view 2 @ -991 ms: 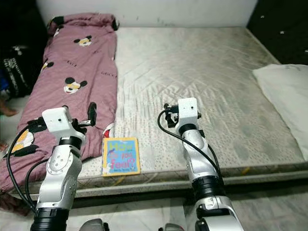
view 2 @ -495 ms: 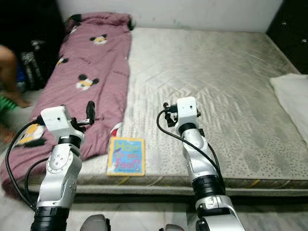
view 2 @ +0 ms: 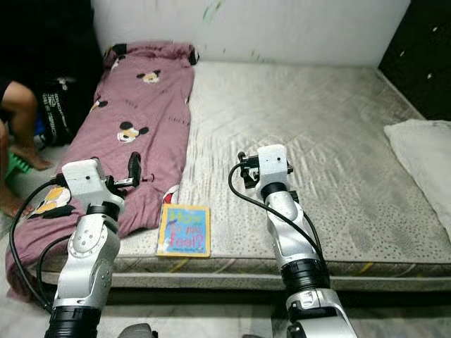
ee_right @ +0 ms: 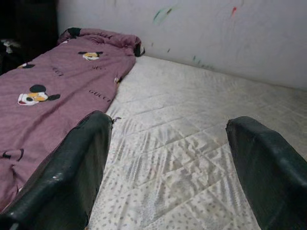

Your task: Clean up the room

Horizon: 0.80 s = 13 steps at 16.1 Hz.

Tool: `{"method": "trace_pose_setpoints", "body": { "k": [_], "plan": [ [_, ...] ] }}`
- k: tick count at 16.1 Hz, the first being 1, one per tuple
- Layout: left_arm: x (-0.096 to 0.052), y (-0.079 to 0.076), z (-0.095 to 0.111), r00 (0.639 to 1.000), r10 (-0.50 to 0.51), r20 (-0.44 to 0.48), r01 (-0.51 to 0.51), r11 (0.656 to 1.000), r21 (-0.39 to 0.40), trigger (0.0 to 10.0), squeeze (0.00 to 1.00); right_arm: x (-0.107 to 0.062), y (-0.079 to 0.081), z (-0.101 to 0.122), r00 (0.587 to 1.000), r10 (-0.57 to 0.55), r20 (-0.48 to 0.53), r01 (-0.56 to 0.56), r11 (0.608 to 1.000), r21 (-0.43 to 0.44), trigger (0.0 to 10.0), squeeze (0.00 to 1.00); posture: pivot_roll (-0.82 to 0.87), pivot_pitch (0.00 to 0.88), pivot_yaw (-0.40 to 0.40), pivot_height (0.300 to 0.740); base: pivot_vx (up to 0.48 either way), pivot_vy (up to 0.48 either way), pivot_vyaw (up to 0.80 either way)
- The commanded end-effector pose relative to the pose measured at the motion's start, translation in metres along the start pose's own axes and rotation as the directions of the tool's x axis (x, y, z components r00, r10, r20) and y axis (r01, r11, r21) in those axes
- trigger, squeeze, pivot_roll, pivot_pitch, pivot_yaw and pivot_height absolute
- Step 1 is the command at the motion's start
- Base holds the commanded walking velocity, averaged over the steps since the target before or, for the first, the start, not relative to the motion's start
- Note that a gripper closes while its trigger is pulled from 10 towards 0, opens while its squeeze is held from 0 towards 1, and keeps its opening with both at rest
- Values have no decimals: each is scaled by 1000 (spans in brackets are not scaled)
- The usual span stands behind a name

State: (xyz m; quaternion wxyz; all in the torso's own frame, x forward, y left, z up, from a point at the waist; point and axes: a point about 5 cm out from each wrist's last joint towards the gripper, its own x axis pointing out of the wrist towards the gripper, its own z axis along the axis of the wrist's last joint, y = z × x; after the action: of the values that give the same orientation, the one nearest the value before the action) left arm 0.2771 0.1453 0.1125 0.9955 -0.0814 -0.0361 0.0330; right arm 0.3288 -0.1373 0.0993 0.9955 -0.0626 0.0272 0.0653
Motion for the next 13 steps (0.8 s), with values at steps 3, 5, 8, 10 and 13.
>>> {"method": "trace_pose_setpoints", "body": {
  "k": [3, 5, 8, 10, 13],
  "plan": [
    [0, -2, 1, 1000, -4, 4, 4, 1000, -3, 10000, 0, 1, -2, 1, 1000, -8, 3, 8, 1000, 9, 10000, 0, -36, 0, -26, 740, 341, 0, 0],
    [0, -1, 1, 1000, -3, 2, 3, 1000, -2, 10000, 0, 1, -2, 1, 1000, -10, 1, 10, 1000, 8, 10000, 0, -35, 0, -25, 740, 330, 0, 0],
    [0, -1, 1, 1000, -4, 0, 4, 1000, -1, 10000, 0, 1, -3, 0, 1000, -13, -1, 13, 1000, 5, 10000, 0, -35, 0, -25, 740, 308, 0, 0],
    [1, -2, -3, 999, 20, -26, -20, 1000, -12, 10000, 0, 1, -6, -1, 1000, -20, -4, 20, 1000, 0, 10000, 0, -35, 0, -24, 740, 0, 0, 0],
    [1, -1, -3, 999, 21, -25, -21, 1000, -17, 10000, 0, 1, -9, -2, 1000, -27, -7, 27, 1000, -5, 10000, 0, -36, 0, -24, 740, 0, 0, 0]
  ]
}}
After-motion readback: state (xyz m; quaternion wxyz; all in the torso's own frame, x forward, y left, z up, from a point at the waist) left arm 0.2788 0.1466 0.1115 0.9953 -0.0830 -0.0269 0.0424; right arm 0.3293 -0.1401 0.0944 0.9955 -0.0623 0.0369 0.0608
